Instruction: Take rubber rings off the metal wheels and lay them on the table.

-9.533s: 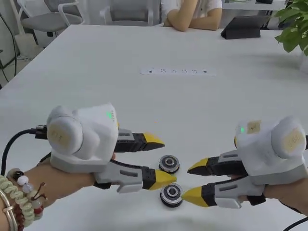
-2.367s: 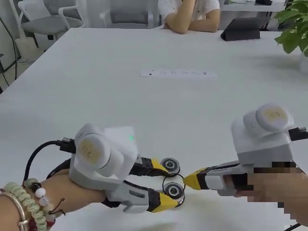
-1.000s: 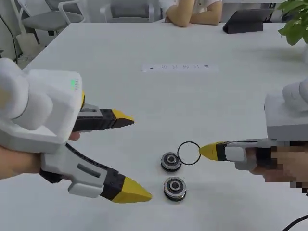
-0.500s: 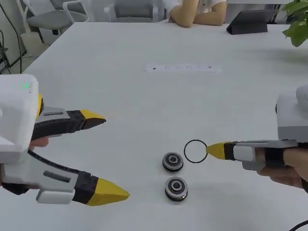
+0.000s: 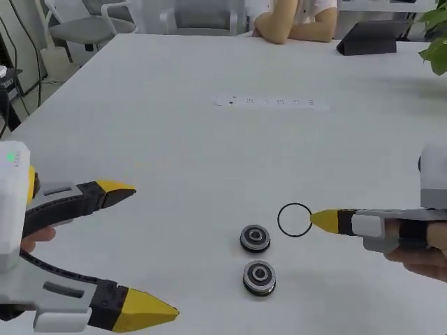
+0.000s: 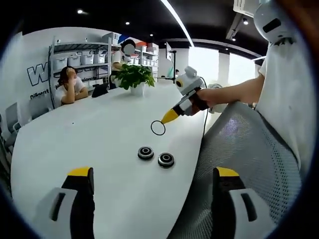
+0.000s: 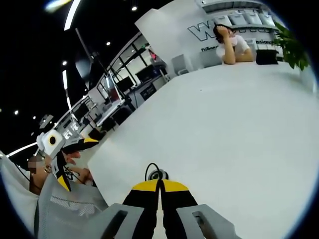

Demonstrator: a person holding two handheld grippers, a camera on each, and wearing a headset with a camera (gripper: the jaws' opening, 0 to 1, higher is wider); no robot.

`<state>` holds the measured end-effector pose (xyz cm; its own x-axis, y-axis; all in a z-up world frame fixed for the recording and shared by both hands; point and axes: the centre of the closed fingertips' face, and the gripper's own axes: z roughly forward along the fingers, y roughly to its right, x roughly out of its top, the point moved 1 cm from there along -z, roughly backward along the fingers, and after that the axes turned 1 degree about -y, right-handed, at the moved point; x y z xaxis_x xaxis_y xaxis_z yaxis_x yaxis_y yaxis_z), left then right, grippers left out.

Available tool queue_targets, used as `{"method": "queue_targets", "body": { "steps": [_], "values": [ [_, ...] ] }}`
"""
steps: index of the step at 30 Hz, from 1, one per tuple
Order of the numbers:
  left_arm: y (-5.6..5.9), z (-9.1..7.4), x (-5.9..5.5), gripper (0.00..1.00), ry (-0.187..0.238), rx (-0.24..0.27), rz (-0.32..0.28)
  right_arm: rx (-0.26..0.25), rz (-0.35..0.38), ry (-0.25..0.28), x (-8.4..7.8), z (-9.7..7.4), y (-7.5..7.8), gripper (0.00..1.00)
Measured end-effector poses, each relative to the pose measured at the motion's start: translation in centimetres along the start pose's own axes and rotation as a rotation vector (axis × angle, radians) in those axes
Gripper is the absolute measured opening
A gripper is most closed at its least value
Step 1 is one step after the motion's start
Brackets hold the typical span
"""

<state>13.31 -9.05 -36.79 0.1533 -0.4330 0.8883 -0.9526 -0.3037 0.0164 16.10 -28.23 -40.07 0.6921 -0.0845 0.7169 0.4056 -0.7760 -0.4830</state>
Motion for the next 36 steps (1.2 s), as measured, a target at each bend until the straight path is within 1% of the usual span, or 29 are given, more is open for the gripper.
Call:
{"method": "queue_targets", "body": {
  "steps": [4, 6, 8, 12, 15, 18, 22, 27, 33, 36],
  "values": [
    [0.3, 0.0, -0.5, 0.99, 0.005, 0.004, -0.016, 0.001, 0.002, 0.004, 0.1, 0.0, 0.0, 0.00],
    [0.3, 0.1, -0.8, 0.99, 0.006, 0.012, -0.040, 0.001, 0.003, 0.007, 0.1, -0.1, 0.0, 0.00],
    [0.3, 0.2, -1.0, 0.99, 0.016, 0.017, -0.055, 0.001, 0.003, 0.011, 0.2, -0.1, 0.0, 0.00],
    [0.3, 0.3, -1.3, 0.99, 0.016, 0.021, -0.066, 0.002, 0.001, 0.019, 0.4, -0.3, -0.2, 0.00],
    [0.6, 0.6, -1.5, 0.99, 0.017, 0.015, -0.074, 0.003, -0.002, 0.023, 0.5, -0.4, -0.4, 0.00],
    [1.0, 0.8, -1.8, 0.99, 0.008, 0.004, -0.077, 0.004, -0.009, 0.028, 0.7, -0.4, -0.6, 0.00],
    [1.2, 0.9, -2.2, 0.99, -0.001, 0.003, -0.081, 0.011, -0.016, 0.037, 0.9, -0.4, -1.0, 0.00],
    [1.3, 0.9, -2.1, 0.99, 0.004, 0.007, -0.084, 0.021, -0.028, 0.040, 1.1, -0.4, -1.5, 0.00],
    [1.5, 1.0, -2.3, 0.99, -0.010, -0.002, -0.075, 0.032, -0.041, 0.049, 1.4, -0.3, -2.3, 0.00],
    [1.5, 1.0, -2.3, 0.99, -0.005, 0.001, -0.078, 0.040, -0.049, 0.057, 1.6, -0.2, -2.7, 0.00]
  ]
}}
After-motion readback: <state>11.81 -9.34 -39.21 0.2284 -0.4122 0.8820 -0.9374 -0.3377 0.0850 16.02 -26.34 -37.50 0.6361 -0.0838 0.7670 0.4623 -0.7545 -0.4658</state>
